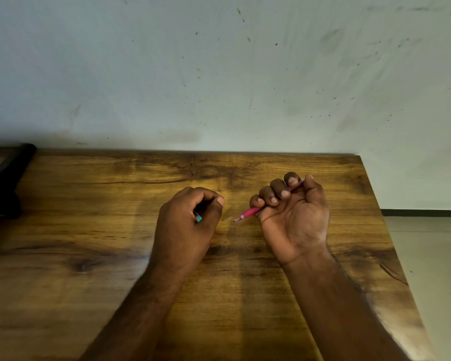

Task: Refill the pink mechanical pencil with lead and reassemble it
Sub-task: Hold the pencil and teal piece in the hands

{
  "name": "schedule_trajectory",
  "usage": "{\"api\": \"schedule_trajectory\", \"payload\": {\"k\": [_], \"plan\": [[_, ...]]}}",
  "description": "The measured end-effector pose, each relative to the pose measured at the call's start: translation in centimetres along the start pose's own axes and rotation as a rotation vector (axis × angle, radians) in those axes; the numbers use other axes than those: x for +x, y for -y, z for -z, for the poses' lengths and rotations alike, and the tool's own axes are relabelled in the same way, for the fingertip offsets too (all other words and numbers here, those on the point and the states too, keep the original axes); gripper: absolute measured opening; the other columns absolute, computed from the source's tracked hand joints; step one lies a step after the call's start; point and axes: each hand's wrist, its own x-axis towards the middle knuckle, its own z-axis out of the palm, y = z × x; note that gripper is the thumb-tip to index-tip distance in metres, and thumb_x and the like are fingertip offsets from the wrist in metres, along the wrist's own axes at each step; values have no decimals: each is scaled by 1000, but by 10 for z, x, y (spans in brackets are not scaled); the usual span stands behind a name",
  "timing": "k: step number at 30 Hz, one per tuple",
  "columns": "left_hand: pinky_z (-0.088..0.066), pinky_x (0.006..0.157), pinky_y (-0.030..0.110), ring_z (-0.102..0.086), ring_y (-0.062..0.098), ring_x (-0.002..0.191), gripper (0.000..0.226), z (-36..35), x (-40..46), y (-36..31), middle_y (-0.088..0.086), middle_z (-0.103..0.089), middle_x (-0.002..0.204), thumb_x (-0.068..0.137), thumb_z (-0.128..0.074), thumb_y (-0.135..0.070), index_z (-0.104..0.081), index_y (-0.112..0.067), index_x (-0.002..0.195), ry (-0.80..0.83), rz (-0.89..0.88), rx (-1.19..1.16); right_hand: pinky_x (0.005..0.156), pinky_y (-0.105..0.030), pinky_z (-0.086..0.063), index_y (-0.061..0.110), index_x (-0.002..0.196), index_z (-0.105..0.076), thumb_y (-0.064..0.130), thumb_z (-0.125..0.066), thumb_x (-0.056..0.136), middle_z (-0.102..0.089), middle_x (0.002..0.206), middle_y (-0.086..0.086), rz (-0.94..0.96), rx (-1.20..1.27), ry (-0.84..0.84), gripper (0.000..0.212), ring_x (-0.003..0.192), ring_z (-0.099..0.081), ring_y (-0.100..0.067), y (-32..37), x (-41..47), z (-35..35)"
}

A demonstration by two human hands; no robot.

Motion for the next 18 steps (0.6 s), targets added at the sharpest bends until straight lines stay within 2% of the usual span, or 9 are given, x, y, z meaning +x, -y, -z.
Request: {"api": "schedule_trajectory", "payload": {"k": [5,8,11,15,18], "plan": [[-54,69,23,-64,1,80,7,0,0,0,-15,-68,84,93,-69,-26,-75,-22,93,3,0,7,69,-35,-40,18,88,-63,48,-34,107,-50,75,-1,-15,8,49,46,67,-47,-16,0,0,2],[-53,69,22,-63,1,80,7,0,0,0,-15,-68,84,93,-69,-26,-75,-23,93,6,2,7,77,-36,-44,21,88,-59,47,-38,107,-56,83,-2,-12,16,86,38,72,-52,-17,0,0,3],[-53,70,22,-64,1,81,7,0,0,0,-15,-68,85,93,-69,-26,-75,-23,94,5,2,8,75,-34,-43,22,86,-56,44,-45,101,-52,78,1,12,14,112,29,68,-46,-14,-1,-1,1],[-53,69,19,-64,0,82,8,0,0,0,-15,-68,85,93,-68,-27,-75,-23,94,-1,-1,6,66,-33,-36,19,78,-55,58,-39,100,-40,68,1,-14,45,88,48,62,-37,-15,0,-1,0],[-52,70,16,-64,0,83,9,1,1,-1,-16,-68,85,93,-68,-28,-75,-23,94,1,-5,6,64,-33,-33,20,71,-48,49,-36,104,-36,63,2,-20,56,63,45,61,-32,-15,0,-1,0]]}}
